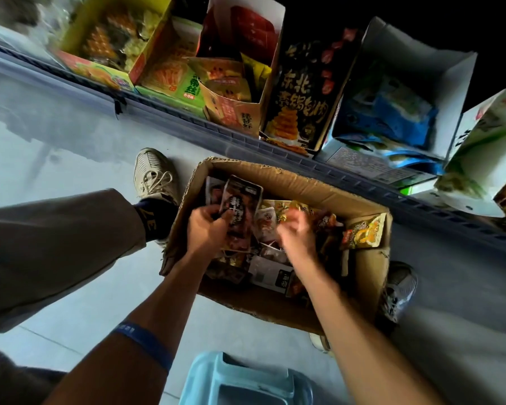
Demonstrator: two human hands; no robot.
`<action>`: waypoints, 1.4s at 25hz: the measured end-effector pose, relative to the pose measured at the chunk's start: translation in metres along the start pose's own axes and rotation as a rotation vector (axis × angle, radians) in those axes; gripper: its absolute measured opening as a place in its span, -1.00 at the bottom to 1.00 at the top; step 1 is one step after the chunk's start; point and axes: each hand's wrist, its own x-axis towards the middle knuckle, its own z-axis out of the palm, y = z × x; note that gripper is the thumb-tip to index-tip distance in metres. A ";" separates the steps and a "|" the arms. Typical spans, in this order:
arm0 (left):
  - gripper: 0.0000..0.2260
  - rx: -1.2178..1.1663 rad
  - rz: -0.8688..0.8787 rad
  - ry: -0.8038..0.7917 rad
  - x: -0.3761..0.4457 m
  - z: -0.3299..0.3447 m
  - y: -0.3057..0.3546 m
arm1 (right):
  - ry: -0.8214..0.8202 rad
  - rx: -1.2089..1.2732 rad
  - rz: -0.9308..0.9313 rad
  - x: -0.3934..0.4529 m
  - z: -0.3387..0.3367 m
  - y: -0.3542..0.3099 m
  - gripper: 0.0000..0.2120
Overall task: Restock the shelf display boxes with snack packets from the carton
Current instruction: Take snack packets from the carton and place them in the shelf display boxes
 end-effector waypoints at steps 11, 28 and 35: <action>-0.96 -0.140 -0.122 0.003 0.002 -0.001 -0.013 | -0.252 -0.869 -0.074 0.000 -0.024 0.005 -0.75; -0.93 -0.368 0.245 -0.415 -0.127 -0.013 0.179 | 0.018 -0.016 -0.624 -0.182 -0.106 -0.136 -0.68; -0.92 -0.350 0.512 -0.504 -0.189 -0.025 0.291 | 0.012 0.235 -0.695 -0.247 -0.152 -0.211 -0.29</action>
